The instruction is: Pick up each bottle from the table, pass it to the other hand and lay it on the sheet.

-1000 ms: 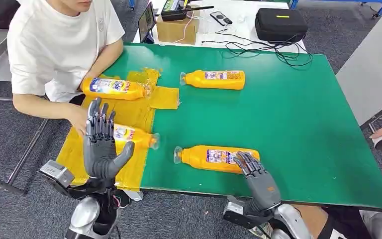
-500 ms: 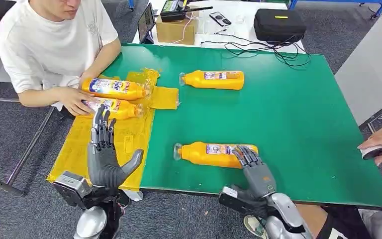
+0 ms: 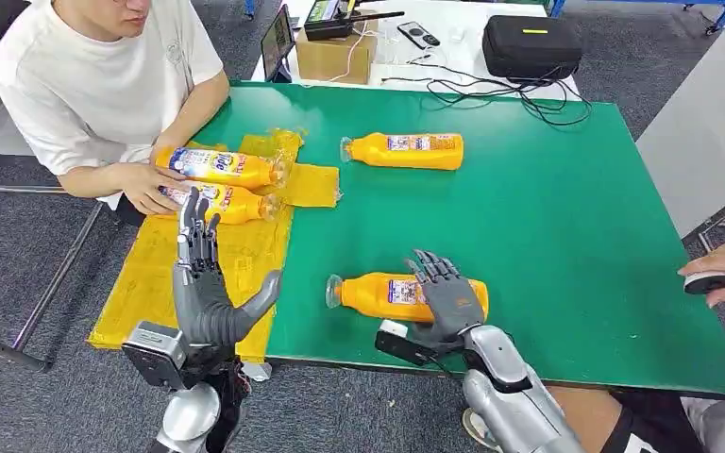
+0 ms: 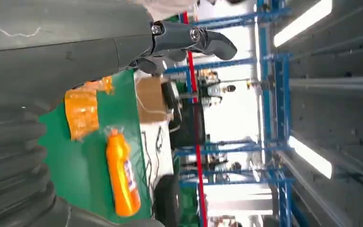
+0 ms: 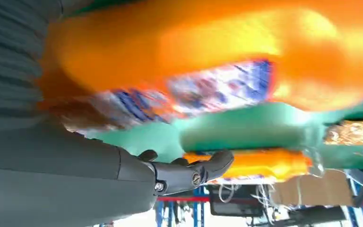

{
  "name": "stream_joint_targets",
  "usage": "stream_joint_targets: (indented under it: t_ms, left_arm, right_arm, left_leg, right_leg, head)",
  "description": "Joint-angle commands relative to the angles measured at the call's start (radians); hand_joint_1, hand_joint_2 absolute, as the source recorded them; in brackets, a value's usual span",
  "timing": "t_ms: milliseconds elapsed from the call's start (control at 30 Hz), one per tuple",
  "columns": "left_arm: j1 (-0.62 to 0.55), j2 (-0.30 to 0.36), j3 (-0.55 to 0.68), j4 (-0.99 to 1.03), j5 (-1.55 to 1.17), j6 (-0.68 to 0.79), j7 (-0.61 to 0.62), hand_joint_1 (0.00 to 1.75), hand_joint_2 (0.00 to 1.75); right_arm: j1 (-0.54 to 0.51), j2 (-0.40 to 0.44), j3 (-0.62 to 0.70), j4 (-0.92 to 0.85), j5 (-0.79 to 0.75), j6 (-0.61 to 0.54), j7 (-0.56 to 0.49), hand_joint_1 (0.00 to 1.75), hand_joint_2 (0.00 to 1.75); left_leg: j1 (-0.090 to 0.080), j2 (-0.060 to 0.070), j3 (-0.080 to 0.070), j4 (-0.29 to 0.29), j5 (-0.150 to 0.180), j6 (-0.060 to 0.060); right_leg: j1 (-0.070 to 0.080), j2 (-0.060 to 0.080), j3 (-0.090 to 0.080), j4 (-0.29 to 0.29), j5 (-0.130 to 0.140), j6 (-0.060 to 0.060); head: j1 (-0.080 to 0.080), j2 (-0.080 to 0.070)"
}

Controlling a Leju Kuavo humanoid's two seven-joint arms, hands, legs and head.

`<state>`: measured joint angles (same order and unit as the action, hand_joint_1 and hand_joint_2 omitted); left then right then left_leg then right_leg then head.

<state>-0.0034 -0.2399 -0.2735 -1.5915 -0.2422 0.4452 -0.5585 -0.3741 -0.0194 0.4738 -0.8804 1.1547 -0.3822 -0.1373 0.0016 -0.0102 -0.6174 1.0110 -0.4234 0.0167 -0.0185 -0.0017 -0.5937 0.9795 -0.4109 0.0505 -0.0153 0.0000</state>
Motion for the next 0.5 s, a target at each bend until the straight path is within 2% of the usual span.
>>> stream_joint_targets:
  t_ms: [33, 100, 133, 167, 200, 333, 500]
  left_arm:
    - [-0.015, 0.021, -0.006, 0.048, -0.012, -0.002, 0.022, 0.0, 1.75]
    - [-0.007, 0.016, 0.004, 0.044, -0.029, -0.002, 0.029, 0.0, 1.75]
    - [-0.008, 0.016, 0.004, 0.047, -0.034, -0.006, 0.033, 0.0, 1.75]
    - [-0.009, 0.013, 0.006, 0.05, -0.037, -0.006, 0.035, 0.0, 1.75]
    - [-0.01, 0.01, 0.005, 0.06, -0.04, -0.012, 0.043, 0.0, 1.75]
    - [-0.003, 0.001, 0.017, 0.064, -0.046, -0.01, 0.047, 0.0, 1.75]
    - [0.003, 0.002, 0.02, 0.053, -0.048, -0.012, 0.049, 0.0, 1.75]
  right_arm:
    - [-0.094, 0.012, 0.092, 0.166, 0.027, 0.076, 0.074, 0.0, 1.75]
    - [-0.126, 0.003, 0.13, 0.237, 0.089, 0.164, 0.176, 0.0, 1.75]
    - [-0.136, 0.002, 0.13, 0.264, 0.084, 0.183, 0.176, 0.0, 1.75]
    - [-0.14, 0.004, 0.12, 0.28, 0.079, 0.169, 0.187, 0.0, 1.75]
    - [-0.147, 0.003, 0.122, 0.304, 0.101, 0.135, 0.222, 0.0, 1.75]
    - [-0.151, -0.002, 0.098, 0.309, 0.14, 0.135, 0.281, 0.0, 1.75]
    - [-0.15, -0.006, 0.087, 0.297, 0.147, 0.142, 0.293, 0.0, 1.75]
  left_leg:
    - [0.0, 0.002, 0.004, -0.001, -0.001, -0.001]
    - [0.0, 0.002, 0.004, -0.001, -0.001, -0.001]
    - [0.0, 0.002, 0.003, -0.001, -0.001, -0.001]
    - [0.001, 0.004, 0.008, -0.001, -0.003, -0.002]
    - [0.0, 0.002, 0.004, -0.001, -0.001, -0.001]
    - [0.0, 0.0, 0.006, -0.001, 0.0, 0.0]
    - [0.0, 0.0, 0.007, -0.001, 0.0, 0.0]
  right_leg:
    - [0.001, 0.001, 0.004, -0.001, 0.0, -0.002]
    - [0.001, 0.002, 0.004, -0.001, 0.0, -0.002]
    - [0.0, 0.002, 0.003, -0.001, 0.0, -0.001]
    - [0.001, 0.003, 0.007, -0.001, -0.002, -0.004]
    - [0.0, 0.002, 0.004, -0.001, 0.0, -0.002]
    - [0.0, -0.002, 0.005, -0.002, 0.0, -0.001]
    - [0.0, 0.0, 0.006, -0.002, 0.0, -0.001]
  head:
    - [0.0, 0.0]
    - [0.001, 0.0]
    - [0.0, 0.0]
    - [0.0, 0.0]
    - [0.0, 0.0]
    - [0.0, 0.0]
    - [0.0, 0.0]
